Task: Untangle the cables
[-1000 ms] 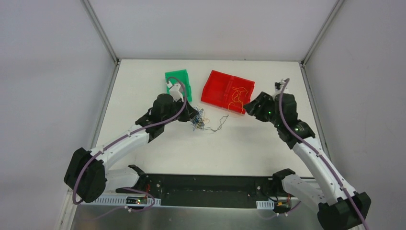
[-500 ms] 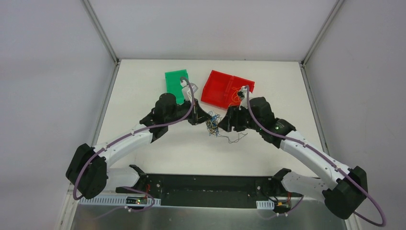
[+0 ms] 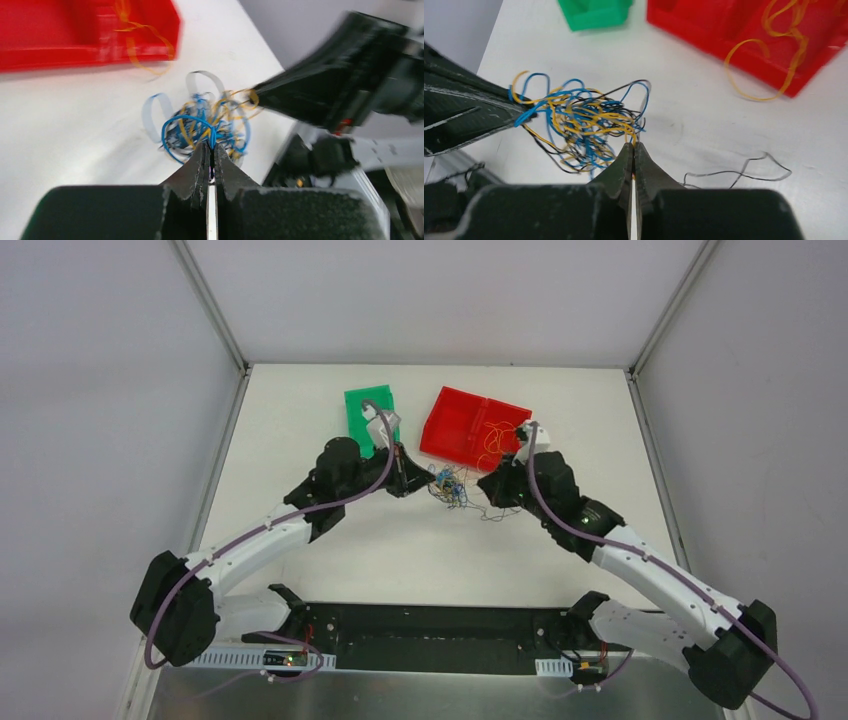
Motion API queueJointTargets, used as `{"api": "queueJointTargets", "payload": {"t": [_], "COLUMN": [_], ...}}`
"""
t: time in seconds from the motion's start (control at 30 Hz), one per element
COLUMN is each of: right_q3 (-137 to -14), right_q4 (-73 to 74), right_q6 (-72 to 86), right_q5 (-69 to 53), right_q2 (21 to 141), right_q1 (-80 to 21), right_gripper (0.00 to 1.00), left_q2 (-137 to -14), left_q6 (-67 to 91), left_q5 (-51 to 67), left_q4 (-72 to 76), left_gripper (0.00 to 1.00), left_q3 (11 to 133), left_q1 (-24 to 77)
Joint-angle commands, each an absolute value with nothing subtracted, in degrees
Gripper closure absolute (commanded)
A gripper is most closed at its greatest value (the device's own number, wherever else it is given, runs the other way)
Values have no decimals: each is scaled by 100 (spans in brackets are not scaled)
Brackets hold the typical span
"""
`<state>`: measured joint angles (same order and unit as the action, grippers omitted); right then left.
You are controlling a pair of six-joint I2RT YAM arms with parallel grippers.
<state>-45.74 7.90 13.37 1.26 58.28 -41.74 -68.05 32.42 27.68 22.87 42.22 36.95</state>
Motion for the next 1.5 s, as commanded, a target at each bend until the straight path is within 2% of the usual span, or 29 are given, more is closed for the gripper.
{"api": "queueJointTargets", "payload": {"t": [0.0,0.13,0.27,0.4,0.7,0.87,0.93,1.0,1.03,1.07,1.1,1.17,1.27,1.37,1.47], "right_q3": [-4209,-3863,-3801,-3702,-3650,-3624,-3688,-3752,-3773,-3797,-3831,-3836,-3831,-3884,-4054], "right_q4": [424,630,1137,1236,1895,1876,1680,1408,1261,1096,1007,744,309,-163,-200], "right_q6": [1937,2642,3232,3345,3977,3915,3563,3072,2787,2543,2341,1975,1792,1609,1224], "right_q5": [2366,3435,4063,4197,5763,5729,5211,4322,3743,3211,2700,1606,243,-972,-1175], "right_q2": [4961,4263,3689,3300,2422,2299,2507,2767,2894,3023,3147,3399,3786,4262,4649], "right_q1": [-3941,-3413,-2937,-2763,-2690,-2690,-2689,-2695,-2692,-2691,-2694,-2696,-2747,-2964,-3502], "right_gripper": [100,100,100,100,100,100,100,97,88,67,52,36,31,37,39], "left_q2": [-5944,-5148,-4681,-4449,-3901,-3718,-3911,-4166,-4300,-4474,-4671,-5116,-5529,-5792,-5967], "left_q6": [3468,3912,4086,4130,4740,4825,4640,4042,3782,3575,3312,2985,2513,2575,2685], "left_q5": [343,-1089,-1968,-2202,-3654,-3778,-3377,-2254,-1537,-748,41,1117,1852,2724,3460], "left_q4": [1419,855,426,265,-719,-719,-384,541,953,1367,1702,1839,1887,2375,2755], "left_gripper": [100,100,100,100,100,100,100,100,100,100,100,100,100,100,100], "left_q3": [3775,3347,3213,3155,3131,3031,3078,3046,3053,3075,3161,3509,3924,3973,4048], "left_q1": [3302,2983,2971,2971,2971,2971,2971,2971,2975,2979,2979,3149,3636,3777,3812]}}
